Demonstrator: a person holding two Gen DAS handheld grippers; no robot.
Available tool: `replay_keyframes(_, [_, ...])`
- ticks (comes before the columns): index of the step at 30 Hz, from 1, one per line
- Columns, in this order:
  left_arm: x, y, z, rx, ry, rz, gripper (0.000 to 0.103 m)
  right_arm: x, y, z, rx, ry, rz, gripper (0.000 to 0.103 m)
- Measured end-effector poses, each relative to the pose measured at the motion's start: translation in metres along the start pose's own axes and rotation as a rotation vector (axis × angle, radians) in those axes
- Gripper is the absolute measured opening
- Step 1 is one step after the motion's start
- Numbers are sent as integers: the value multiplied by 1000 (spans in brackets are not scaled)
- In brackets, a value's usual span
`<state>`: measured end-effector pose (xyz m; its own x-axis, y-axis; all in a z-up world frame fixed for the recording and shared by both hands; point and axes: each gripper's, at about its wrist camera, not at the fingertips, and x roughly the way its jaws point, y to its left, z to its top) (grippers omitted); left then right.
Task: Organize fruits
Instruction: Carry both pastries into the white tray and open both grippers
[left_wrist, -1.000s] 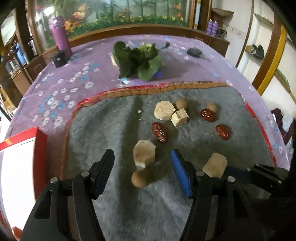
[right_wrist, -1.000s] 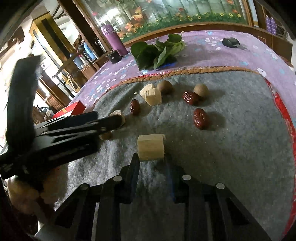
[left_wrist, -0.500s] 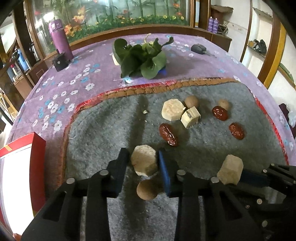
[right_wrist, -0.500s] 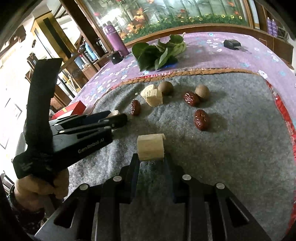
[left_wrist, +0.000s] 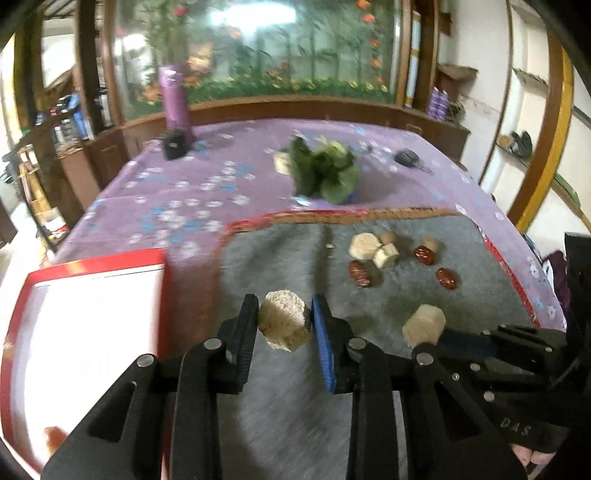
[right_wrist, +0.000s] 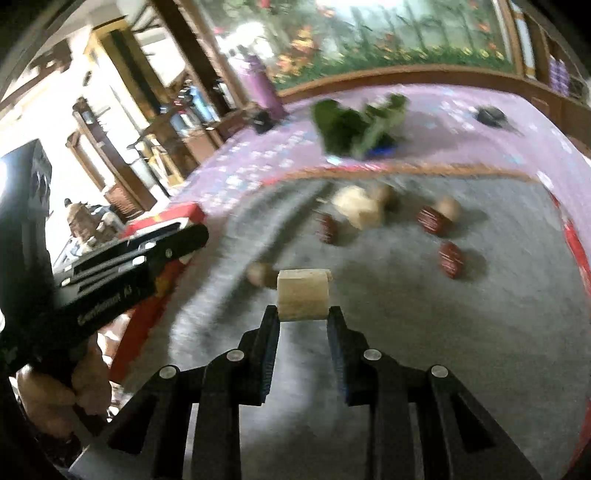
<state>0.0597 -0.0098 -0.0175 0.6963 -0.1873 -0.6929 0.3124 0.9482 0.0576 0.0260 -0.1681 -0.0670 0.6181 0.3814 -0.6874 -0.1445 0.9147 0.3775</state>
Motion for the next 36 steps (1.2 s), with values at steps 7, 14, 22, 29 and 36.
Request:
replay_keyframes(7, [-37, 51, -21, -69, -53, 183, 27, 12, 72, 8, -119, -35, 94, 27])
replay_keyframes(14, [-48, 103, -45, -143, -36, 288, 27, 47, 141, 12, -210, 11, 164, 26])
replay_keyframes(22, [-45, 147, -69, -215, 3, 362, 27, 75, 183, 0, -263, 61, 173, 26])
replay_keyframes(29, [-38, 159, -80, -233, 41, 399, 27, 81, 194, -1, -264, 67, 182, 30])
replay_keyframes(36, [-43, 154, -79, -207, 24, 440, 28, 59, 188, 3, -251, 1, 213, 30])
